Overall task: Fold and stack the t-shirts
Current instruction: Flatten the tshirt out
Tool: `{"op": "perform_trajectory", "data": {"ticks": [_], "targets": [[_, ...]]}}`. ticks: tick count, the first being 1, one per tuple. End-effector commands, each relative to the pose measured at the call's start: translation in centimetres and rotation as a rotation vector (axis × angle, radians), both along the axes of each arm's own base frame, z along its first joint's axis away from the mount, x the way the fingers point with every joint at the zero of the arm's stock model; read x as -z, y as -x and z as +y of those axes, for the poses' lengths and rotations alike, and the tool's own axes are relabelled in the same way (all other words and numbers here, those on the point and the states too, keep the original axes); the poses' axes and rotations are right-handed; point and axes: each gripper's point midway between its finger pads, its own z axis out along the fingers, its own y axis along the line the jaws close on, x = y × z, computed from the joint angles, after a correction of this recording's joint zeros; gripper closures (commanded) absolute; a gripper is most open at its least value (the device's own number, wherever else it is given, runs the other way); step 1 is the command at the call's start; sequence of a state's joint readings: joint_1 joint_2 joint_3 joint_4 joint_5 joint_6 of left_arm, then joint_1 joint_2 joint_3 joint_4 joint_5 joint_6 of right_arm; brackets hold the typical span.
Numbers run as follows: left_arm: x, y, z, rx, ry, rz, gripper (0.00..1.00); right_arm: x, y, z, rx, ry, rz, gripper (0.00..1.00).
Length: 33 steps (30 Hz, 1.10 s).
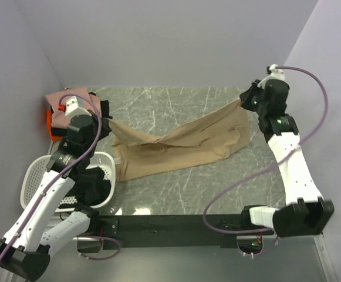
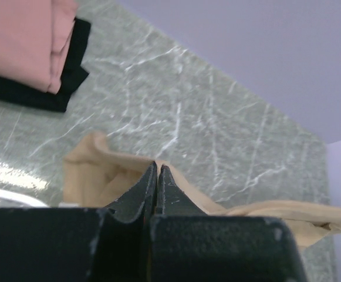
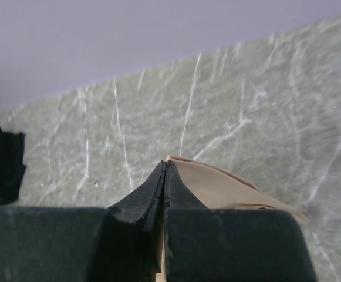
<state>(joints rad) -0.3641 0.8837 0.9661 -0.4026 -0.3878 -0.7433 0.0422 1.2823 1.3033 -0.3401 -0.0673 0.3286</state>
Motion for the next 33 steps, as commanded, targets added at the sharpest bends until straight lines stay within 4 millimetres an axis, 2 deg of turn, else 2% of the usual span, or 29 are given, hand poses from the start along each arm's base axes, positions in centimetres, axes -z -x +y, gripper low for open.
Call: {"op": "perform_trajectory", "data": {"ticks": [1,2,3,4,5,6,8,9,10,11,13,14,18,19,20,23,25,27,28,30,31,32,33], "targets": [[-5.5,0.6,0.0,0.04,0.011,-0.124,0.99,-5.2,3.2,-2.1,0.093,0.039,-0.153,1.0],[-6.5,0.7,0.3,0.032,0.007,-0.143,0.99,-7.7,5.0,-2.4,0.107,0.046,-0.209,1.0],[-8.5,0.9,0.5,0.032,0.017,-0.183,0.99,-8.9,6.0,-3.2,0.142,0.059,-0.232,1.0],[-9.4,1.2,0.6,0.035,0.016,-0.196,0.99,-10.1,7.0,-3.5,0.152,0.073,-0.257,1.0],[-10.4,1.4,0.2,0.063,0.017,-0.212,0.99,-12.3,8.8,-3.8,0.162,0.077,-0.302,1.0],[-12.4,1.9,0.0,0.084,0.028,-0.251,0.99,-13.3,9.8,-4.1,0.177,0.083,-0.323,1.0],[-14.1,2.7,-0.5,0.134,0.031,-0.286,0.99,-15.1,12.0,-4.3,0.183,0.094,-0.354,1.0],[-15.8,3.6,-1.0,0.174,0.044,-0.323,0.99,-16.3,13.7,-4.4,0.186,0.094,-0.39,1.0],[-16.4,4.2,-1.2,0.198,0.043,-0.333,0.99,-17.0,14.8,-4.6,0.191,0.093,-0.412,1.0],[-17.8,5.0,-1.2,0.216,0.047,-0.366,0.99,-18.2,16.9,-4.7,0.195,0.088,-0.452,1.0],[-19.5,6.7,-1.7,0.272,0.055,-0.411,0.99,-19.5,19.3,-5.0,0.21,0.088,-0.496,1.0],[-20.8,7.8,-1.5,0.286,0.058,-0.437,1.0,-20.9,21.6,-5.1,0.215,0.085,-0.539,1.0],[-25.2,12.1,-1.4,0.357,0.086,-0.554,0.99,-24.5,27.3,-5.3,0.217,0.085,-0.647,1.0],[-26.1,13.2,-1.7,0.387,0.097,-0.581,0.99,-25.8,29.4,-5.3,0.216,0.077,-0.693,1.0],[-27.6,14.5,-1.5,0.402,0.107,-0.622,0.99,-26.5,30.5,-5.4,0.217,0.075,-0.718,1.0],[-30.1,17.8,-1.4,0.453,0.132,-0.707,1.0,-28.5,33.8,-5.4,0.214,0.066,-0.796,1.0],[-30.9,18.9,-1.5,0.479,0.142,-0.733,0.99,-29.6,35.3,-5.3,0.208,0.062,-0.836,1.0],[-31.4,19.3,-1.6,0.49,0.147,-0.752,0.99,-30.3,35.3,-4.8,0.181,0.065,-0.856,1.0],[-31.3,18.8,-1.7,0.487,0.147,-0.748,0.99,-30.5,34.6,-4.6,0.171,0.065,-0.851,1.0],[-31.1,16.9,-2.3,0.487,0.142,-0.728,0.99,-30.7,32.8,-4.1,0.142,0.069,-0.841,1.0],[-30.8,15.7,-2.6,0.481,0.137,-0.709,0.99,-30.5,30.9,-4.0,0.137,0.073,-0.808,1.0],[-29.8,13.0,-3.6,0.481,0.134,-0.651,0.99,-30.3,29.7,-3.8,0.13,0.076,-0.79,1.0],[-29.4,11.5,-4.1,0.481,0.124,-0.627,0.99,-30.2,28.5,-3.8,0.13,0.078,-0.772,1.0]]}}
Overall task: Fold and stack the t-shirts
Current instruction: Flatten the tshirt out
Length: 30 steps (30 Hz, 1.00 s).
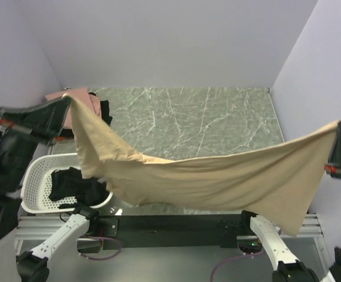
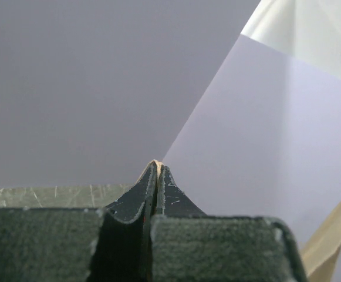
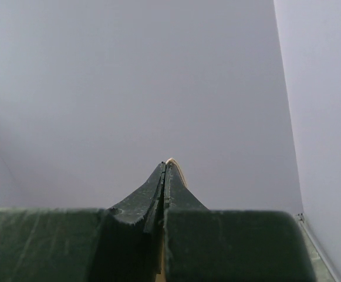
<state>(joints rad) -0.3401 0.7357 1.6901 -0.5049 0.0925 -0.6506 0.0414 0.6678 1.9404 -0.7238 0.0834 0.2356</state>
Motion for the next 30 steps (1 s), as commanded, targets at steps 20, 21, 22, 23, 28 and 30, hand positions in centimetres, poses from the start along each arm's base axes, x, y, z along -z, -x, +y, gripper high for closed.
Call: {"op": "perform_trajectory", "data": {"ticks": [20,21,22,23,28,30], "targets": [[-7.9,-17.2,-3.6,-0.148,-0.066,-0.111,0.99,-4.7,-22.9,2.6,-0.081,0.097,0.128,1.0],[-8.4,-16.7,-3.2,-0.157,-0.061,-0.128,0.99,-5.6,-22.2,2.6,-0.078,0.098,0.104,1.0],[-9.0,-16.1,-3.0,-0.158,-0.058,-0.147,0.99,-5.9,-21.7,2.5,-0.075,0.1,0.09,1.0],[-9.6,-14.9,-2.7,-0.157,-0.055,-0.169,0.99,-6.2,-21.2,2.5,-0.076,0.097,0.081,1.0],[-8.1,-12.8,-2.1,-0.149,-0.046,-0.154,0.99,-5.4,-18.1,2.4,-0.075,0.097,0.061,1.0],[-7.8,-10.5,-1.8,-0.125,-0.031,-0.167,1.0,-4.3,-16.3,2.4,-0.076,0.099,0.069,1.0]]}}
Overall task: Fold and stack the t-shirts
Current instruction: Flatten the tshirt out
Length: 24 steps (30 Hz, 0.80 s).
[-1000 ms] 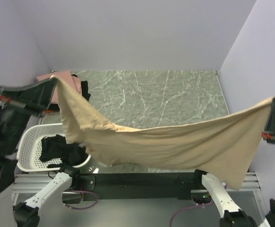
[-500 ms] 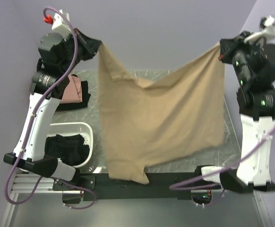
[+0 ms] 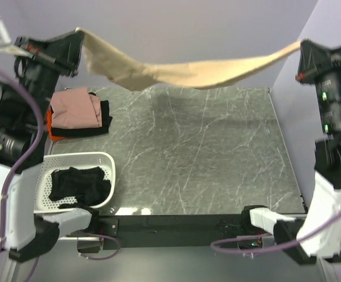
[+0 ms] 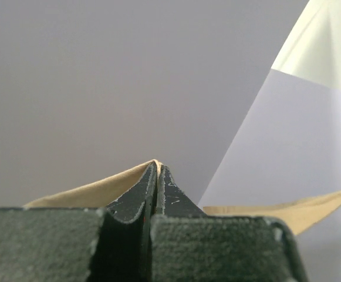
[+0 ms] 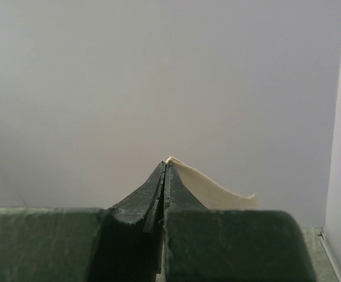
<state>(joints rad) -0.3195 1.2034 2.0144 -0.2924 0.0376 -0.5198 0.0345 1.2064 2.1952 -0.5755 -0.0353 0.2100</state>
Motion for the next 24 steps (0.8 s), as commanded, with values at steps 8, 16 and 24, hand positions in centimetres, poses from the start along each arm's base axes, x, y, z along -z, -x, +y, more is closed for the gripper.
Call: {"op": "perform_trajectory", "data": {"ticks": [8,16,24], "targets": [[0.7,8.2,0.9,0.124,0.069,-0.041,0.99,0.4,11.7,-1.6,0.077,0.023,-0.129,1.0],[-1.5,12.8,2.1,0.162,0.123,-0.119,0.99,-2.0,16.4,-2.0,0.088,0.015,-0.213,1.0],[1.7,4.1,-0.2,0.123,0.09,0.048,0.99,0.6,7.1,-1.8,0.089,0.015,-0.068,1.0]]}}
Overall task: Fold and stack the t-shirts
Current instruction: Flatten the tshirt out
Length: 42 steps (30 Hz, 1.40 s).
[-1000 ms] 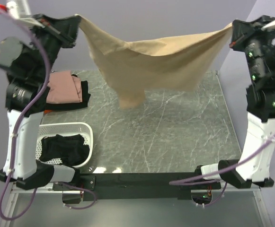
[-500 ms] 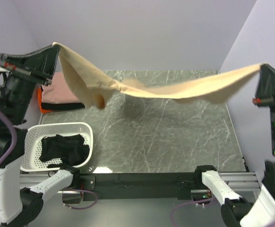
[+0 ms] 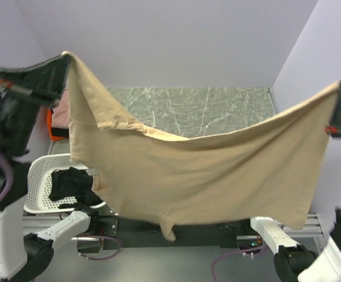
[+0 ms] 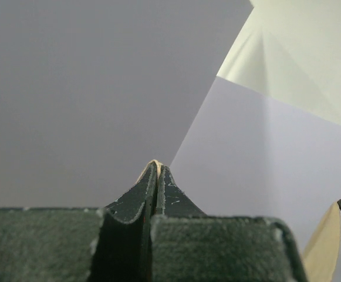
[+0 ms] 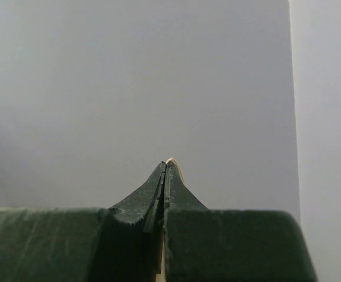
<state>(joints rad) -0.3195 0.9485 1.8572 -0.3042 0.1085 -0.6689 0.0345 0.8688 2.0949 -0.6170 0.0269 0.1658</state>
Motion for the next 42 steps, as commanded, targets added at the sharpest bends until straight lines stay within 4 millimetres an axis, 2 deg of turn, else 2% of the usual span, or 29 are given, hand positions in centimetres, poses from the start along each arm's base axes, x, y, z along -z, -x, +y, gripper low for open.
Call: {"op": "perform_trajectory", "data": {"ticks": [1,3,4,5,6,9,10,11,13,14,18,21,22,24,25,27,28,29,31,32,34,35,36,37,38,39,40,41,42], "targets": [[3.2,-8.3,-2.4,-0.017,-0.051,0.146,0.99,2.5,-9.3,0.0,0.018,0.001,0.147,1.0],[3.9,-10.8,-3.0,-0.035,-0.069,0.187,0.99,4.0,-13.2,0.1,0.017,0.0,0.205,1.0],[5.8,-14.1,-3.9,-0.046,-0.103,0.251,0.99,4.5,-14.5,0.1,0.02,0.001,0.224,1.0],[5.4,-14.8,-4.1,-0.044,-0.109,0.246,0.99,5.1,-17.0,0.1,0.019,0.0,0.251,1.0],[6.8,-17.5,-5.1,-0.042,-0.138,0.284,0.99,5.4,-18.2,0.3,0.014,0.003,0.267,1.0],[5.4,-19.0,-5.8,-0.027,-0.15,0.245,0.99,5.6,-22.3,0.5,0.006,0.005,0.305,1.0],[6.3,-21.0,-6.3,-0.031,-0.162,0.267,0.99,5.4,-23.1,0.6,0.002,0.005,0.308,1.0],[5.8,-21.4,-6.4,-0.038,-0.173,0.249,0.99,4.7,-24.5,0.6,-0.001,0.006,0.303,1.0],[3.9,-21.9,-5.9,-0.059,-0.162,0.192,0.99,3.0,-24.6,0.7,-0.007,0.007,0.271,1.0],[2.9,-21.7,-5.6,-0.068,-0.151,0.164,0.99,3.6,-26.1,0.8,-0.01,0.008,0.291,1.0],[-0.1,-20.6,-4.6,-0.091,-0.115,0.064,0.99,2.3,-26.7,0.9,-0.03,0.014,0.251,1.0],[-2.0,-18.6,-4.3,-0.082,-0.109,-0.005,0.99,2.0,-26.1,1.1,-0.043,0.019,0.234,1.0],[-2.9,-17.2,-4.0,-0.081,-0.102,-0.042,0.99,2.0,-25.7,0.2,-0.018,0.019,0.228,1.0],[-2.1,-16.8,-4.3,-0.062,-0.111,-0.036,0.99,2.3,-24.9,-0.5,0.003,0.025,0.224,1.0],[-2.7,-15.0,-4.0,-0.052,-0.102,-0.061,0.99,2.6,-24.6,-0.9,0.019,0.023,0.227,1.0],[0.7,-16.1,-4.7,-0.02,-0.127,0.017,0.99,4.2,-24.0,-1.4,0.043,0.036,0.255,1.0],[1.0,-14.4,-4.6,0.0,-0.119,0.012,0.99,5.2,-24.0,-1.7,0.056,0.038,0.274,1.0],[5.0,-16.2,-5.3,0.018,-0.136,0.096,0.99,7.6,-24.2,-1.7,0.059,0.042,0.321,1.0],[8.2,-15.1,-5.7,0.071,-0.142,0.154,0.99,10.7,-24.3,-1.9,0.069,0.068,0.378,1.0],[13.9,-16.6,-6.7,0.111,-0.156,0.279,0.99,14.5,-24.7,-1.9,0.065,0.077,0.444,1.0],[18.4,-15.3,-7.6,0.181,-0.143,0.367,0.99,18.8,-25.0,-1.8,0.059,0.11,0.522,1.0],[24.3,-15.8,-8.2,0.197,-0.164,0.488,0.99,23.2,-25.1,-1.7,0.047,0.114,0.609,1.0],[27.5,-15.1,-9.0,0.218,-0.183,0.564,0.99,25.3,-24.9,-1.6,0.044,0.113,0.646,1.0],[29.6,-14.6,-8.4,0.174,-0.171,0.614,0.99,30.4,-25.0,-1.6,0.036,0.11,0.745,1.0],[34.9,-14.1,-8.6,0.169,-0.198,0.73,0.99,31.3,-24.0,-1.5,0.034,0.112,0.746,1.0],[37.4,-13.0,-9.1,0.182,-0.212,0.797,0.99,33.0,-23.3,-1.5,0.034,0.094,0.782,1.0],[38.6,-12.1,-8.6,0.157,-0.177,0.838,0.99,36.5,-22.7,-1.5,0.03,0.077,0.848,1.0],[42.2,-11.1,-8.6,0.152,-0.193,0.912,0.99,36.7,-21.4,-1.3,0.027,0.067,0.839,1.0],[43.2,-9.8,-9.3,0.181,-0.209,0.928,0.99,37.7,-20.7,-1.1,0.016,0.052,0.858,1.0]]}}
